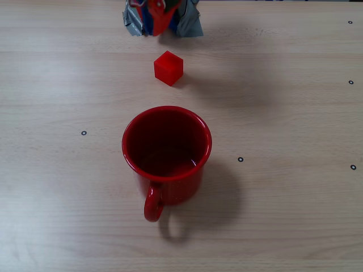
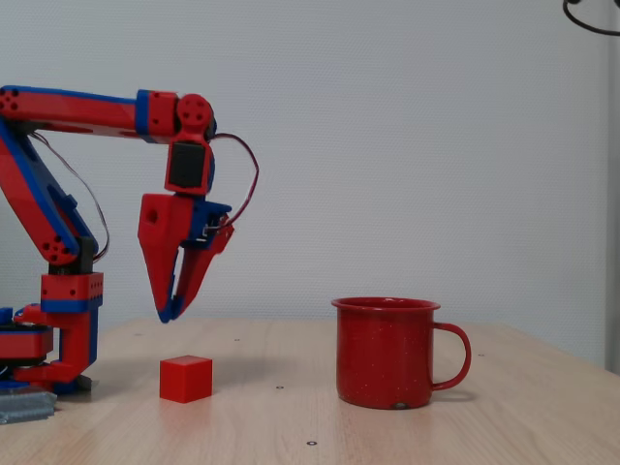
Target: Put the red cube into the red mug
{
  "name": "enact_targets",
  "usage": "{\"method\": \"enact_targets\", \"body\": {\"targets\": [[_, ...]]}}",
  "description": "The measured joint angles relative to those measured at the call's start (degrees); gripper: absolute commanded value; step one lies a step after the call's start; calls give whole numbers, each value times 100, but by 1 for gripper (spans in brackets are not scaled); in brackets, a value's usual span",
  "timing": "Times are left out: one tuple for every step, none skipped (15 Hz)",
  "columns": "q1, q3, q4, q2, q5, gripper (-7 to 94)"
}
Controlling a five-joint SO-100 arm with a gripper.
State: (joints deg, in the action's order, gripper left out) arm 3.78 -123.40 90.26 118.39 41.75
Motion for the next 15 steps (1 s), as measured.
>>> {"method": "enact_targets", "body": {"targets": [[123, -193, -9, 0, -97, 0], [229, -237, 0, 0, -123, 0], [264, -264, 0, 0, -193, 0], [255, -352, -9, 9, -220, 0], [290, -404, -9, 9, -220, 0], [360, -404, -9, 18, -220, 2], [308, -404, -9, 18, -220, 8], [316, -404, -9, 18, -220, 25], [325, -404, -9, 18, -220, 32], [316, -404, -9, 18, -220, 38], [246, -404, -9, 18, -211, 47], [149, -404, 35, 18, -132, 49], [193, -404, 70, 18, 105, 50], [158, -404, 70, 18, 334, 52], [141, -413, -44, 18, 360, 53]]}}
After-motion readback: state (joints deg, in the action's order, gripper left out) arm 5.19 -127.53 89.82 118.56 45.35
